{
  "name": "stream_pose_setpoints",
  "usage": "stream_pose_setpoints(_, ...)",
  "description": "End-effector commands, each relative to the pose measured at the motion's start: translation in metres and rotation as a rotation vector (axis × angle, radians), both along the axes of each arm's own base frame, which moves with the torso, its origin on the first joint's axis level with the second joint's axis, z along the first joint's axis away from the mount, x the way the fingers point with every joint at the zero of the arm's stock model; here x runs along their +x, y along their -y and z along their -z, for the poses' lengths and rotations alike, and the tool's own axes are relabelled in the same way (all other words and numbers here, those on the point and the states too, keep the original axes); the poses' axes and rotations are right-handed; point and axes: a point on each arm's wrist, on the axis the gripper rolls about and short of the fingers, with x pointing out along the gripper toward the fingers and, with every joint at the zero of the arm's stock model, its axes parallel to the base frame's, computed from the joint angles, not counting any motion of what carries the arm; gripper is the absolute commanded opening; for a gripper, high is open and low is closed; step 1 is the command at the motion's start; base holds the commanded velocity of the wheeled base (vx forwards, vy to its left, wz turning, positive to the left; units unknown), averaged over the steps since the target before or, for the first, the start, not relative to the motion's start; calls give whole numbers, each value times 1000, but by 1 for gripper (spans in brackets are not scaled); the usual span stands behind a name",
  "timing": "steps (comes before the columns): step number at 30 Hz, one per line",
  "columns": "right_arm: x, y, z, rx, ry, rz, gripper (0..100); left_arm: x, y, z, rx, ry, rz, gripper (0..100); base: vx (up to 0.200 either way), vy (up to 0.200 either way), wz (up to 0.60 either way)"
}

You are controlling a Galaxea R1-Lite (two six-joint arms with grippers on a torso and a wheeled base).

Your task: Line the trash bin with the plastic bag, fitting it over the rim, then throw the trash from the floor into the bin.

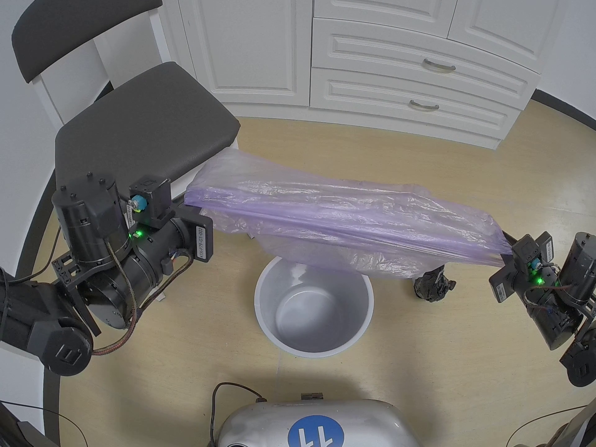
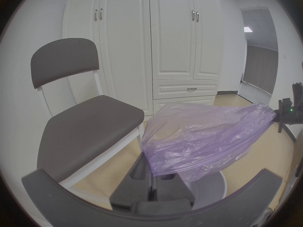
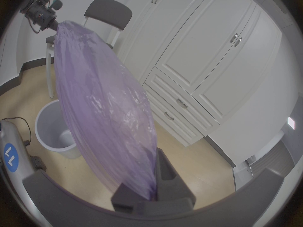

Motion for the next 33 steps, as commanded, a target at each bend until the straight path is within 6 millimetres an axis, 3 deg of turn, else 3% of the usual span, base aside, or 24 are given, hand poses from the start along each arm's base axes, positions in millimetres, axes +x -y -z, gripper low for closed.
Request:
stream_pose_setpoints(1, 5, -2, 10, -27, -48, -1, 0, 2, 1, 5, 10, -14, -5, 0, 0, 0, 0)
stream_pose_setpoints(5, 13, -5, 15, -30, -93, -15, 0, 3, 1, 7, 18, -27, -2, 0, 0, 0, 0)
stream_pose_setpoints(6, 23, -8, 14, 27, -117, -54, 0, 4, 0, 7, 24, -42, 10, 0, 0, 0, 0)
stream_pose_setpoints(11, 33, -13, 5, 183, -220, -143, 0, 7, -6, 1, 2, -69, 9, 0, 0, 0, 0)
stream_pose_setpoints(16, 35, -16, -27, 459, -405, -221, 0, 16, -1, -12, -95, -188, 14, 0, 0, 0, 0)
stream_pose_setpoints(19, 42, -8, -37, 554, -493, -207, 0, 23, 1, -21, -175, -295, 57, 0, 0, 0, 0)
stream_pose_setpoints(22, 48, -3, -40, 589, -553, -216, 0, 31, -2, -32, -260, -401, 80, 0, 0, 0, 0)
stream_pose_setpoints(26, 56, 4, -39, 609, -581, -220, 0, 36, -9, -63, -424, -591, 118, 0, 0, 0, 0)
stream_pose_setpoints(33, 53, 6, -33, 580, -610, -201, 0, 39, -16, -64, -419, -638, 100, 0, 0, 0, 0)
